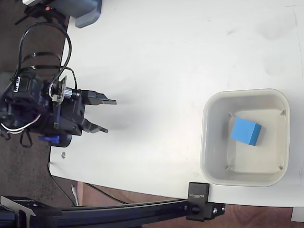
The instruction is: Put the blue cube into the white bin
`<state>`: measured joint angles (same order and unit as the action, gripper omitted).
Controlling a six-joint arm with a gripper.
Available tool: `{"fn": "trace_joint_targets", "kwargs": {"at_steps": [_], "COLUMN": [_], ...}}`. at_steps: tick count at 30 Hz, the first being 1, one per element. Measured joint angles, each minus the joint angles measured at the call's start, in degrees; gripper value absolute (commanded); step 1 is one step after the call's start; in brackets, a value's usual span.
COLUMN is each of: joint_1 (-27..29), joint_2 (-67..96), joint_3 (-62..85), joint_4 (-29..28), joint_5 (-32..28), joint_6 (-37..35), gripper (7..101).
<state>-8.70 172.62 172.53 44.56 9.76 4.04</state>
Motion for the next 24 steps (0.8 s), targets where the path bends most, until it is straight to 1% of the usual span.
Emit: {"fn": "trace_joint_targets", "kwargs": {"at_steps": [24], "joint_1": [0.6], "joint_2": [0.9], "joint_3": [0.1], "joint_4": [0.3], "joint_5": [-0.4], "joint_6": [-0.4], "gripper": [100.3]}}
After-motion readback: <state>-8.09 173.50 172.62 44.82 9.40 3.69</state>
